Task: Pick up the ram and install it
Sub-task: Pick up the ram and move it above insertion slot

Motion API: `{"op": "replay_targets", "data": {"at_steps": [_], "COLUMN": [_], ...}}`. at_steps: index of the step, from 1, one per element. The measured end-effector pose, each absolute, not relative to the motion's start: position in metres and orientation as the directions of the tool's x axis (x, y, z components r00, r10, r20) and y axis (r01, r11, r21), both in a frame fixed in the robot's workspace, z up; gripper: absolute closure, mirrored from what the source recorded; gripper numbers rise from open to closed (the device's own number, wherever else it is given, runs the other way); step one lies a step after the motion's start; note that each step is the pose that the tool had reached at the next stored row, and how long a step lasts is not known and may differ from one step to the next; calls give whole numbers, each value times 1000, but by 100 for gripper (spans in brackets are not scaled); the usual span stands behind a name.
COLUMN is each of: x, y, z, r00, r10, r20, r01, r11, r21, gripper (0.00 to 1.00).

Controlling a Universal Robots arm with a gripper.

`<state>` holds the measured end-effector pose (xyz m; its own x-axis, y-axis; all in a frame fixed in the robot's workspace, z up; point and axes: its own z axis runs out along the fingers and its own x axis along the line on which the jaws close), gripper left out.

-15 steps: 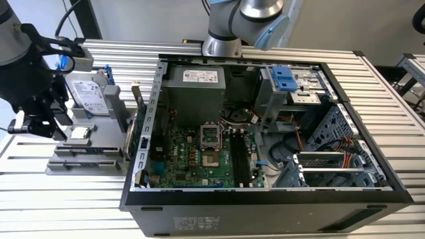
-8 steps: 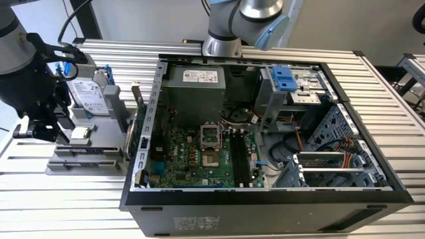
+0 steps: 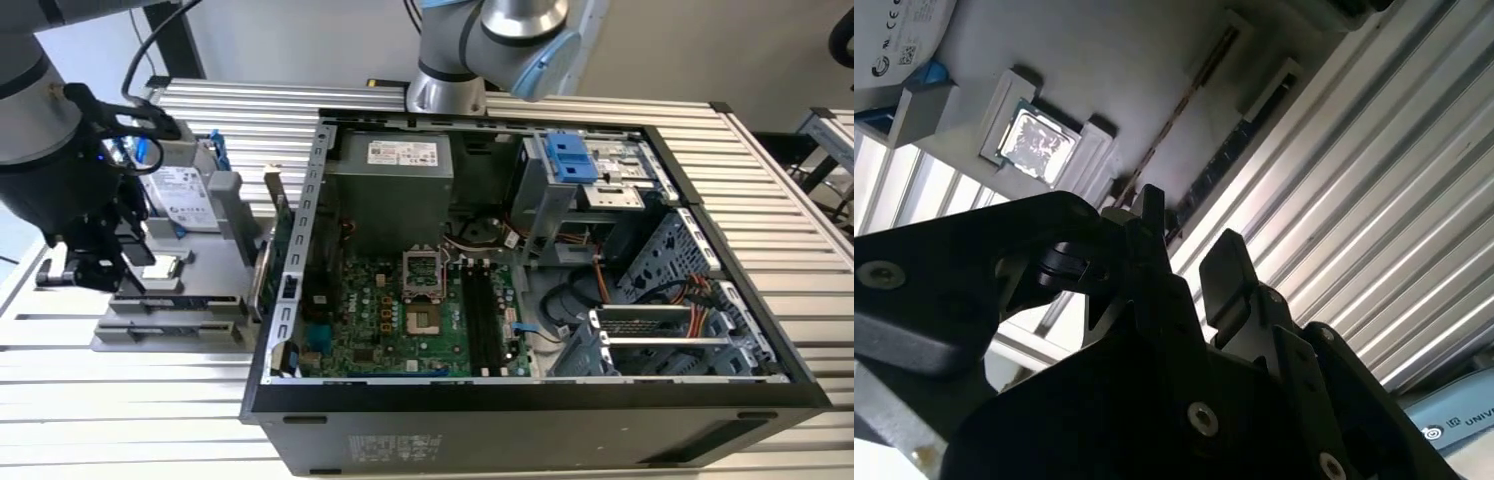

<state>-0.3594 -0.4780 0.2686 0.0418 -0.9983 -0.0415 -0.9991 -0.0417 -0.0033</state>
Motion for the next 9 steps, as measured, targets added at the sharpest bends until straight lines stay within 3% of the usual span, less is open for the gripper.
{"op": "replay_targets", "data": {"at_steps": [9], "x": [-357], "y": [-483], "z": [245], "r00": [48], "r10": [-998], "r20": [-42], "r01": [-999], "r11": [-48], "r21": [-3], "gripper": [0]}}
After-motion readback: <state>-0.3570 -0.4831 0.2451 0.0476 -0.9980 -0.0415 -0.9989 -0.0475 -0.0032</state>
